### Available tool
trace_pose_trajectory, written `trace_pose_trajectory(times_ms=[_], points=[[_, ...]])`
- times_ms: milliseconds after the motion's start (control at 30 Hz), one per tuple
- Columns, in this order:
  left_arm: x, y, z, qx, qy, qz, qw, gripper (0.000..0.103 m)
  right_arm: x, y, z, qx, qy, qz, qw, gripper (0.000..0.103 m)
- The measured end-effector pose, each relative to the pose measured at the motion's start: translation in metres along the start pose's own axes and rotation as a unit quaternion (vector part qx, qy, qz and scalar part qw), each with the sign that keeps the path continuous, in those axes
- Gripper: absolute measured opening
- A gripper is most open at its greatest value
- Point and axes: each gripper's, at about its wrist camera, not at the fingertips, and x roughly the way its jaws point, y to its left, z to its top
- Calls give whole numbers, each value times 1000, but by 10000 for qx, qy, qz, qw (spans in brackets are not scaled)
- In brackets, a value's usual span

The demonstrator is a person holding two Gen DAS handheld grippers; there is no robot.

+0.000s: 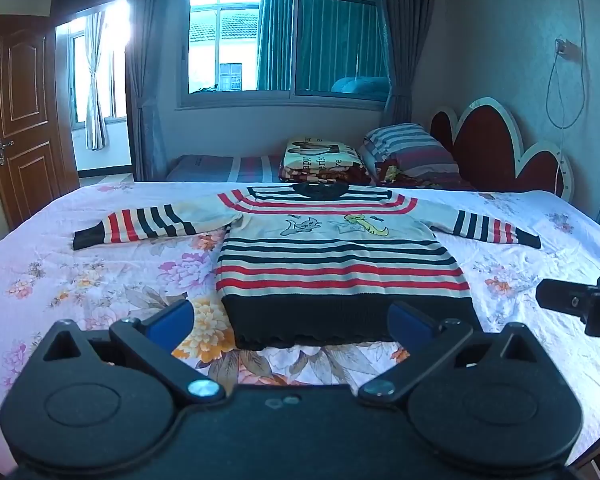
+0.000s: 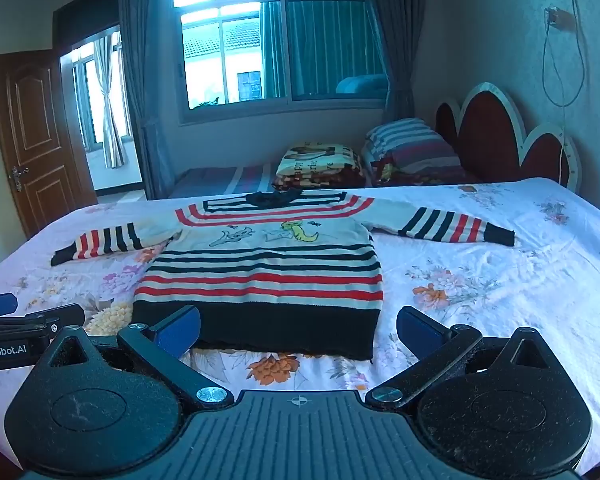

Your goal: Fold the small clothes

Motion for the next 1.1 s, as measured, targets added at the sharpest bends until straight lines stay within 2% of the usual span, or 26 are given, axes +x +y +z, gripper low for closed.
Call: trace_pose_trajectory(times_ms=[1100], points=[[-3, 1, 0, 46, -47, 6, 10000, 102, -2, 0, -1, 8, -2, 68, 10000, 103]])
